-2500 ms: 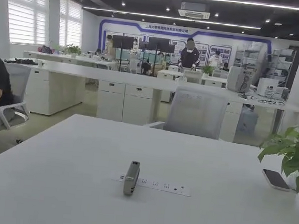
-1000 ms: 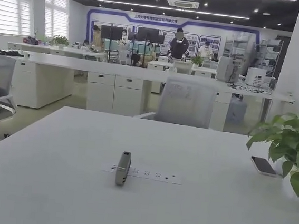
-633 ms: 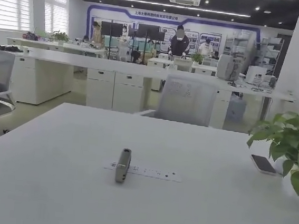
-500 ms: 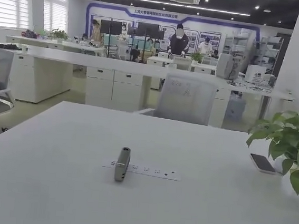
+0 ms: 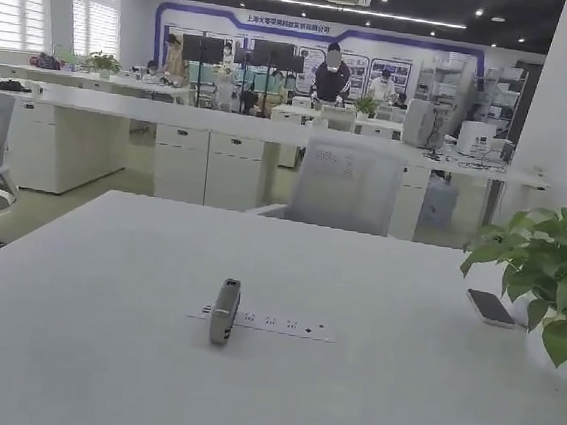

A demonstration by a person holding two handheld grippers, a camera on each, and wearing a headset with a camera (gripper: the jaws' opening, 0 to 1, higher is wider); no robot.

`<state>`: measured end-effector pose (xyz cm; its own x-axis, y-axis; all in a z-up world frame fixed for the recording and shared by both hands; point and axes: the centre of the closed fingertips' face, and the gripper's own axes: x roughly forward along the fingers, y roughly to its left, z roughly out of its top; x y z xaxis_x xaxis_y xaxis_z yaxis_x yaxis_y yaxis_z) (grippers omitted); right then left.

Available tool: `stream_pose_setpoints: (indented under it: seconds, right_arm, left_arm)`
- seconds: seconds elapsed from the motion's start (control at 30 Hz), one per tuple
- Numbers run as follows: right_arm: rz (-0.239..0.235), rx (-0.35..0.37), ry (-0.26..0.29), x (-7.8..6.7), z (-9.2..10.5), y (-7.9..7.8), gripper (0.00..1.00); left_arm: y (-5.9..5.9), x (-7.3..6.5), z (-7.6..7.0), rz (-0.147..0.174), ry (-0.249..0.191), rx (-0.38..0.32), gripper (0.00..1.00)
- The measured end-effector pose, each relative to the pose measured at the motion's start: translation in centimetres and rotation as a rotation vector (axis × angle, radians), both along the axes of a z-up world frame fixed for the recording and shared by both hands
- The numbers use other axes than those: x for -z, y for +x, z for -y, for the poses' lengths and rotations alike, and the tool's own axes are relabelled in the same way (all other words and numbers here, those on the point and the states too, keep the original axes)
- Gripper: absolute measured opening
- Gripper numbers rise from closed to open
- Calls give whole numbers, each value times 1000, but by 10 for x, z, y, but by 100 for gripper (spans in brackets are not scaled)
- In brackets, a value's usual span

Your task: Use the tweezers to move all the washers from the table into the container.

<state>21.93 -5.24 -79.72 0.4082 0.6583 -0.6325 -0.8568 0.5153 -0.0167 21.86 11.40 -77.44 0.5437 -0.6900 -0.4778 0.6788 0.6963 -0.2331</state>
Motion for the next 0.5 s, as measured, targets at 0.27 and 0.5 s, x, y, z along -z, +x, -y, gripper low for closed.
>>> stream_pose_setpoints:
  seconds: [0.27,0.5]
  right_arm:
    - [-81,-177,-81,29,-35,-21,5]
    - [-95,-263,-150,49,-51,-24,5]
  left_arm:
    - [-20,38,11,-108,161,215,26]
    - [-28,65,12,-155,291,341,19]
